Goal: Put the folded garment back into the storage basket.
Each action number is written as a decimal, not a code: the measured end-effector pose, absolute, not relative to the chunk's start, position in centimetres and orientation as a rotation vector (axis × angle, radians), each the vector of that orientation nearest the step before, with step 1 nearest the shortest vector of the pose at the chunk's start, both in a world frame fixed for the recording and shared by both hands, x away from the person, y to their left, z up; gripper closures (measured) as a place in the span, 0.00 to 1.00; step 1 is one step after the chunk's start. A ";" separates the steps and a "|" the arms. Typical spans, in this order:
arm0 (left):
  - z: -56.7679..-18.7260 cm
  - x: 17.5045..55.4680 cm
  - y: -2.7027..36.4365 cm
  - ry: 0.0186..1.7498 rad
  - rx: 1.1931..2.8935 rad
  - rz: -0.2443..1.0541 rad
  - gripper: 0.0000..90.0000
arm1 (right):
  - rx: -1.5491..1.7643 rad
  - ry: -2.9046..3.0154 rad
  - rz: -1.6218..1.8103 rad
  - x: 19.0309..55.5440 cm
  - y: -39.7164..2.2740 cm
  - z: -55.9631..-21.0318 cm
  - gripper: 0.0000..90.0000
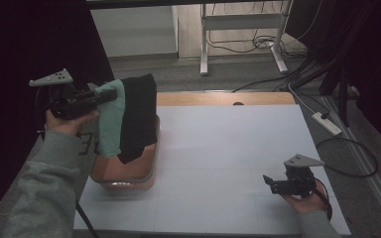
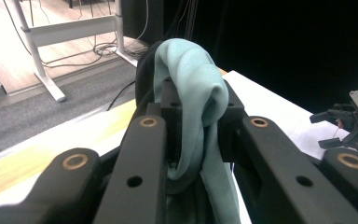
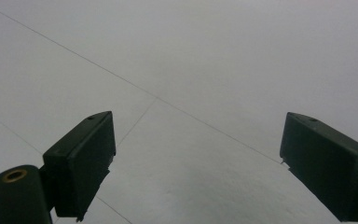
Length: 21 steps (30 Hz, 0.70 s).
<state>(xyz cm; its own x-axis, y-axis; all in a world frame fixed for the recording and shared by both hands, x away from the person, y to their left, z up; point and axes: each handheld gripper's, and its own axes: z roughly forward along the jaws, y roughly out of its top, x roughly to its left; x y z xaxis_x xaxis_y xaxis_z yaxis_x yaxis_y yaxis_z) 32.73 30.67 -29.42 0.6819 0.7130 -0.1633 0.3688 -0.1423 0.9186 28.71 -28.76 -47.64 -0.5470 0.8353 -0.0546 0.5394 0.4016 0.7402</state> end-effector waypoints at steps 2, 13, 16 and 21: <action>-29.6 32.6 30.7 0.868 1.758 0.375 0.87 | 1.176 2.245 0.955 28.7 -28.7 -47.6 0.12; -31.9 32.9 31.1 0.908 1.767 0.334 0.87 | 1.175 2.246 0.953 28.7 -28.7 -47.7 0.12; -32.7 33.1 31.1 0.922 1.778 0.323 0.87 | 1.174 2.245 0.953 28.7 -28.7 -47.7 0.12; -33.7 33.1 31.1 0.935 1.798 0.314 0.87 | 1.176 2.243 0.951 28.8 -28.8 -47.7 0.12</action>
